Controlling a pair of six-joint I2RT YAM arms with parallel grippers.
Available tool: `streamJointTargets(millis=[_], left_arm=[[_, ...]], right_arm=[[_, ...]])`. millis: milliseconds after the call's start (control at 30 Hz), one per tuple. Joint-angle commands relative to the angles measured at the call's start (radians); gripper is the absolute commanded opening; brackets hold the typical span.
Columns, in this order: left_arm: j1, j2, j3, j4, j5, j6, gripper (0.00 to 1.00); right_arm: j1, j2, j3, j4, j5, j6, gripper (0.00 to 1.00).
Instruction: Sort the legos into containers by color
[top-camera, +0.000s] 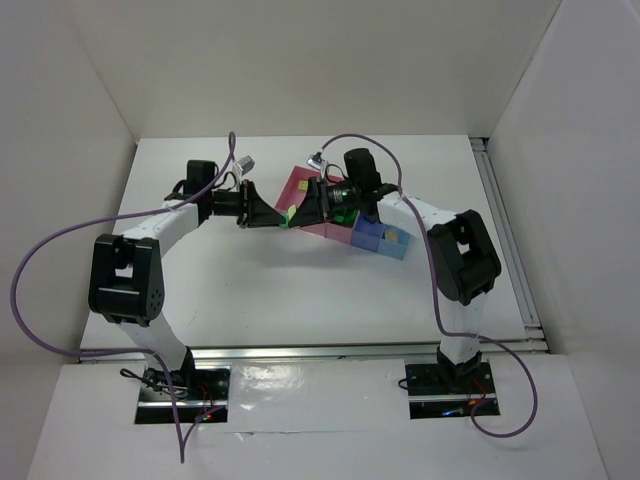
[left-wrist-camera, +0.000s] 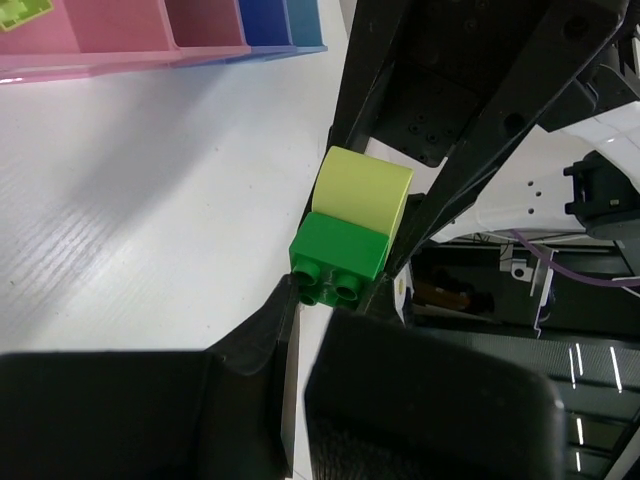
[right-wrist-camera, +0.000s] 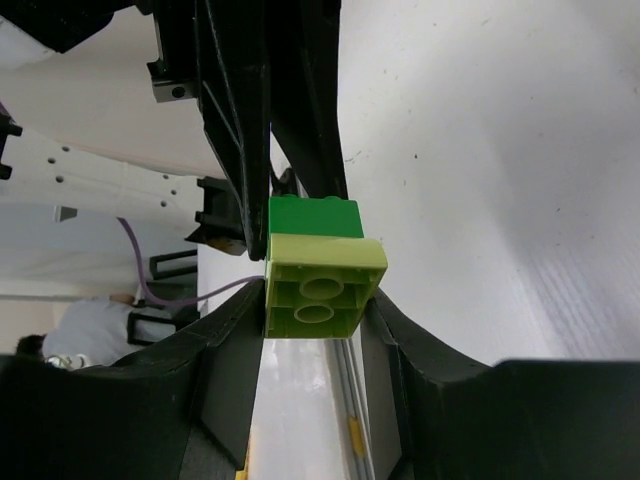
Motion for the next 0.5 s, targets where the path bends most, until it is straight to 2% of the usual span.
streamJointTargets(millis=[0, 33, 67, 233, 300, 467], left_arm=[[0.002, -0.037, -0.004, 0.022, 0.018, 0.016, 0.0], [0.002, -0.037, -0.004, 0.013, 0.008, 0.016, 0.0], [0.002, -0.037, -0.004, 0.013, -0.002, 0.016, 0.0], [0.026, -0.047, -0.036, 0.036, -0.029, -0.019, 0.0], [0.051, -0.047, -0.045, 0.045, -0.029, -0.033, 0.0], [0.06, -0.056, -0.068, 0.012, -0.116, -0.033, 0.0]], right_arm=[[0.009, 0.0, 0.001, 0.104, -0.05, 0.019, 0.29], [0.009, 0.0, 0.001, 0.104, -0.038, 0.019, 0.21], [0.0, 0.0, 0.001, 0.093, -0.028, 0.019, 0.2], [-0.02, -0.022, -0.032, 0.073, 0.038, 0.008, 0.2], [-0.029, -0.031, -0.032, 0.006, 0.12, -0.018, 0.19], [-0.029, -0.04, -0.003, 0.015, 0.248, -0.003, 0.19]])
